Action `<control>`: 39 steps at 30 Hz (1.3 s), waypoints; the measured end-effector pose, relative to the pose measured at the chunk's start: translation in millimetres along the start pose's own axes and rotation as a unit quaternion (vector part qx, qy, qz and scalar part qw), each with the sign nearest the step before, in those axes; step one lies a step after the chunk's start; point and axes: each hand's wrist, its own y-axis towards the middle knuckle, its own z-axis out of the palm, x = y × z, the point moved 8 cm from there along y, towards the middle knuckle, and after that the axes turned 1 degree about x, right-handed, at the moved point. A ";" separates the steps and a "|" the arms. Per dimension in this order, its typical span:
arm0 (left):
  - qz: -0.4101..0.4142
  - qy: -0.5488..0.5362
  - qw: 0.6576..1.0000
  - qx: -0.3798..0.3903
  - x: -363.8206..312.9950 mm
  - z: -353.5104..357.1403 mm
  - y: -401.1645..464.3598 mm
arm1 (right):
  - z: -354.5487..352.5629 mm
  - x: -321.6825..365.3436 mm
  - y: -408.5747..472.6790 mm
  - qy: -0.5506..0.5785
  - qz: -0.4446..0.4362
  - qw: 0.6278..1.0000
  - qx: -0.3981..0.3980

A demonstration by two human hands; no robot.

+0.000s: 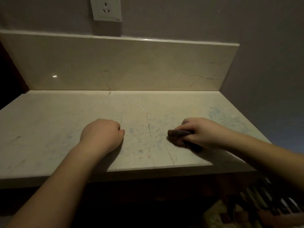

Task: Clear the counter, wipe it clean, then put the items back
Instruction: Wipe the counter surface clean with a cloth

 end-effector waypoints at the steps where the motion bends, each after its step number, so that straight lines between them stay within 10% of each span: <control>1: 0.001 0.002 1.000 0.001 0.0 -0.4 -0.5 | -5.2 -7.6 9.1 -0.001 0.018 1.000 -0.017; 8: -0.008 -0.008 1.000 0.001 0.7 -2.5 -2.4 | -10.4 -15.5 34.0 -0.019 0.070 0.989 -0.132; 15: -0.008 -0.004 1.000 0.006 -0.9 -1.5 -4.7 | 19.8 43.9 -36.9 -0.024 -0.044 0.998 -0.047; 21: -0.028 -0.053 0.997 0.047 -2.2 1.9 -13.3 | 0.2 24.6 21.4 -0.016 0.040 0.995 -0.089; 39: 0.064 -0.092 0.989 -0.093 -31.7 3.0 -88.2 | 24.7 71.6 1.8 -0.016 -0.013 0.998 -0.052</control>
